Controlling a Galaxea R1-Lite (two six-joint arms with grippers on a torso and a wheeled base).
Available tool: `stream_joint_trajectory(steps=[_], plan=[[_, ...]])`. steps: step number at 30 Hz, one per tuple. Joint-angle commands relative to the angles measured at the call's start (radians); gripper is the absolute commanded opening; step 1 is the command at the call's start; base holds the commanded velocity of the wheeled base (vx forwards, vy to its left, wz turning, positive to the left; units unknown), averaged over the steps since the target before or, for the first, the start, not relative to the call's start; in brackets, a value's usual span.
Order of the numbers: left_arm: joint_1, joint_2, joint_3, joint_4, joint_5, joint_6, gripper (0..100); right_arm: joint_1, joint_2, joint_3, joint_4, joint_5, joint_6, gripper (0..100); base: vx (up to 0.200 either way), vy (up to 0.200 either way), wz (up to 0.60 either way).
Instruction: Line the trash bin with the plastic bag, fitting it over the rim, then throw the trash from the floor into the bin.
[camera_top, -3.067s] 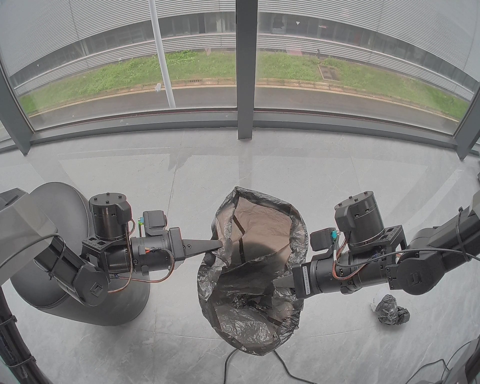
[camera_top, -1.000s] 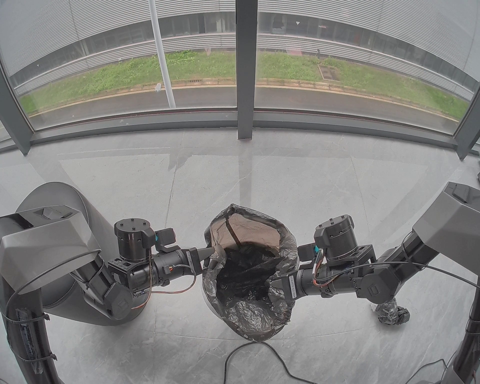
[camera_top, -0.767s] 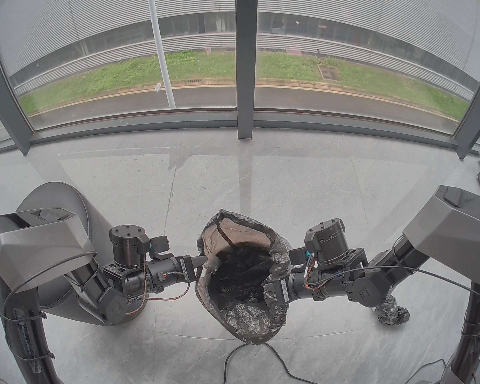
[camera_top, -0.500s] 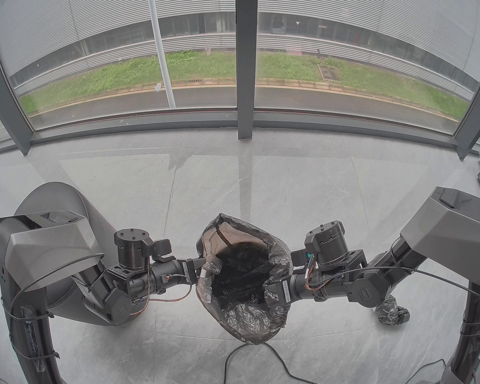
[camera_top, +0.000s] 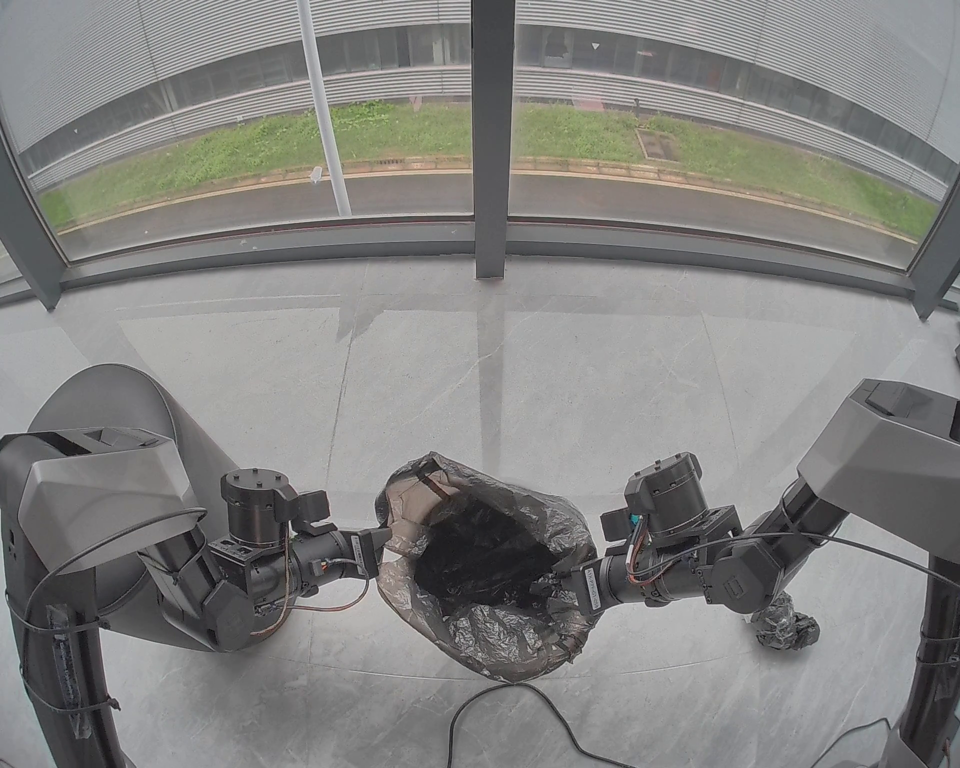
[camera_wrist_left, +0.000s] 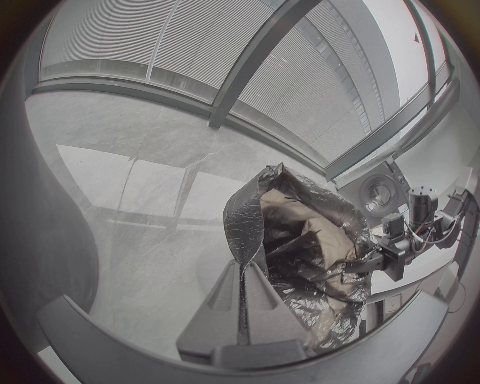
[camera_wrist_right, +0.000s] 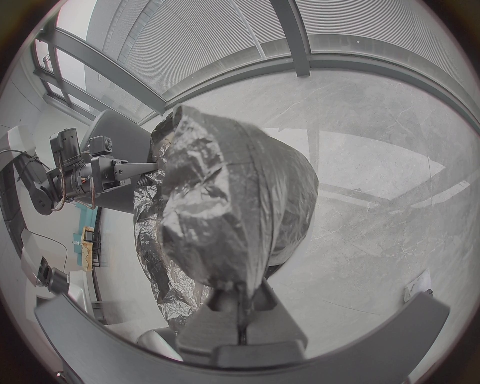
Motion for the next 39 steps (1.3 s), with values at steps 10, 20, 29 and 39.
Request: stream_joint_trajectory(steps=[10,20,29,39], plan=[[-0.036,0.047,0.003,-0.003,0.0,0.034,0,0.006,0.08,-0.045,-0.018,-0.001,-0.001,0,0.0,0.0,0.0],[-0.042,0.054,-0.033,-0.003,0.0,0.034,0,-0.034,0.125,-0.085,-0.037,-0.025,-0.001,0,0.0,0.0,0.0],[-0.043,0.024,-0.027,-0.005,-0.002,0.034,0,-0.096,0.115,-0.101,-0.037,-0.025,-0.003,0,0.0,0.0,0.0],[-0.062,0.0,-0.007,-0.005,-0.002,0.039,0,-0.093,0.074,-0.096,-0.038,-0.022,-0.004,100,0.0,0.0,0.0]])
